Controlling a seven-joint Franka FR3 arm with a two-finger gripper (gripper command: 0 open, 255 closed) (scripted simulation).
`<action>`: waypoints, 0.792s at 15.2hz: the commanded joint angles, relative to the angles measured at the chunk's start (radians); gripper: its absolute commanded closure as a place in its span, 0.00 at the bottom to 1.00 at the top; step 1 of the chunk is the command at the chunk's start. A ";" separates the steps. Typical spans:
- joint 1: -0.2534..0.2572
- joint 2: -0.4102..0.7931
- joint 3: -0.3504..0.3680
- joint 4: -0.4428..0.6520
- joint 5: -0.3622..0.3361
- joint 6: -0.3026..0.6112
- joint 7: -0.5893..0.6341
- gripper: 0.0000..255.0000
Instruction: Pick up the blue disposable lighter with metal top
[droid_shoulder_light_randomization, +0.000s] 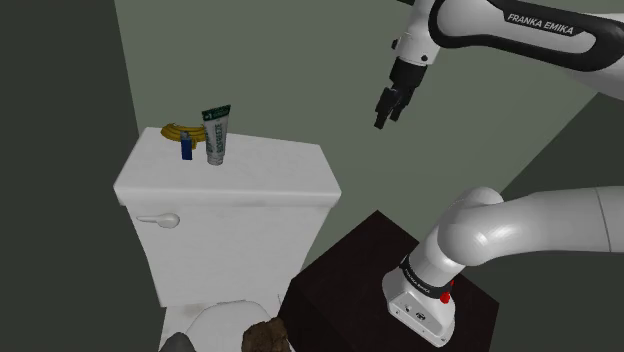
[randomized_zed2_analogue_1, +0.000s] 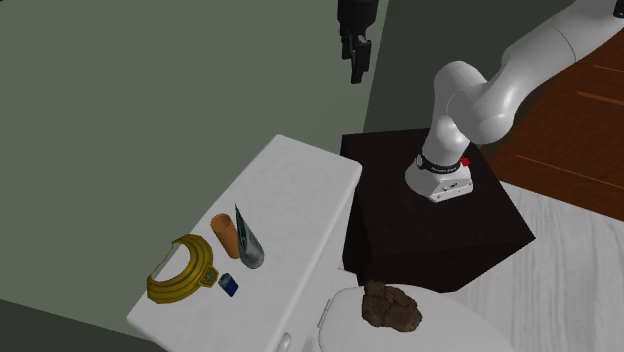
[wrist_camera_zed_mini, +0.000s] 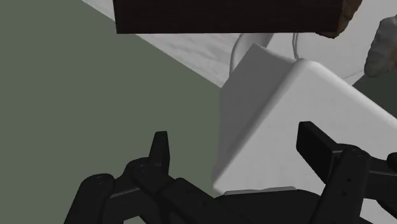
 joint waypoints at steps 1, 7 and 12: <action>0.000 0.000 0.000 0.000 0.000 0.000 0.000 0.00; 0.035 -0.071 0.191 -0.137 0.007 0.261 0.200 0.00; 0.034 -0.058 0.377 -0.202 -0.028 0.481 0.393 0.00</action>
